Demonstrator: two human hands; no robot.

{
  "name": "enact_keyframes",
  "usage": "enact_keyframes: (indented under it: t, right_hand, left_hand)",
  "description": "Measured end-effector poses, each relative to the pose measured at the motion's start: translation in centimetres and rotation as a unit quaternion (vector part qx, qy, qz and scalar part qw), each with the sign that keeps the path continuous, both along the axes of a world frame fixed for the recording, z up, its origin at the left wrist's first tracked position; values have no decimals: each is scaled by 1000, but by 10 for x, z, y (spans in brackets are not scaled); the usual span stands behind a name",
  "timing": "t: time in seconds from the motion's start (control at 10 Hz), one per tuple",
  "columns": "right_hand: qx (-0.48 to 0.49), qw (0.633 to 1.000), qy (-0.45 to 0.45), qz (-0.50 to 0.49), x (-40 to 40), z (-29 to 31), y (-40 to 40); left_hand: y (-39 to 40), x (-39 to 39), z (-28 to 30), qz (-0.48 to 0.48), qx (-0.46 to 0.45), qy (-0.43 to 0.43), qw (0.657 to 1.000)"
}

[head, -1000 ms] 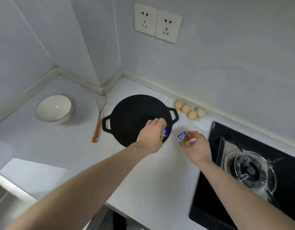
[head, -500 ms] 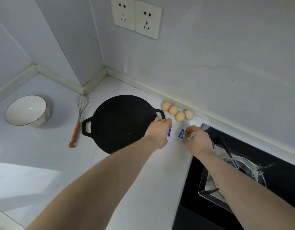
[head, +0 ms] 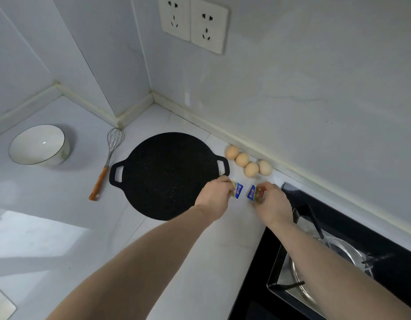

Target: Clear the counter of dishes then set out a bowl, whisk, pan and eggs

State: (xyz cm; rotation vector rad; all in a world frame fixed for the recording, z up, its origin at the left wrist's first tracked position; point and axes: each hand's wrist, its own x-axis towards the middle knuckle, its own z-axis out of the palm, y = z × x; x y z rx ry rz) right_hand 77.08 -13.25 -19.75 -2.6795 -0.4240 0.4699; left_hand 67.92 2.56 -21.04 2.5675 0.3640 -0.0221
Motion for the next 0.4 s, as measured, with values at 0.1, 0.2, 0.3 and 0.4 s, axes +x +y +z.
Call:
enact_keyframes:
  t: [0.1, 0.2, 0.3, 0.4]
  right_hand:
    - [10, 1000, 0, 3, 7, 0, 0]
    - [2, 1000, 0, 13, 9, 2, 0]
    - [0, 1000, -3, 21, 3, 3, -6]
    - [2, 1000, -19, 12, -2, 6, -9]
  left_hand:
    - [-6, 11, 4, 8, -4, 5, 1000]
    - [-10, 14, 6, 23, -14, 13, 1000]
    - [-15, 9, 6, 30, 5, -13, 999]
    - [-17, 4, 12, 24, 27, 27, 999]
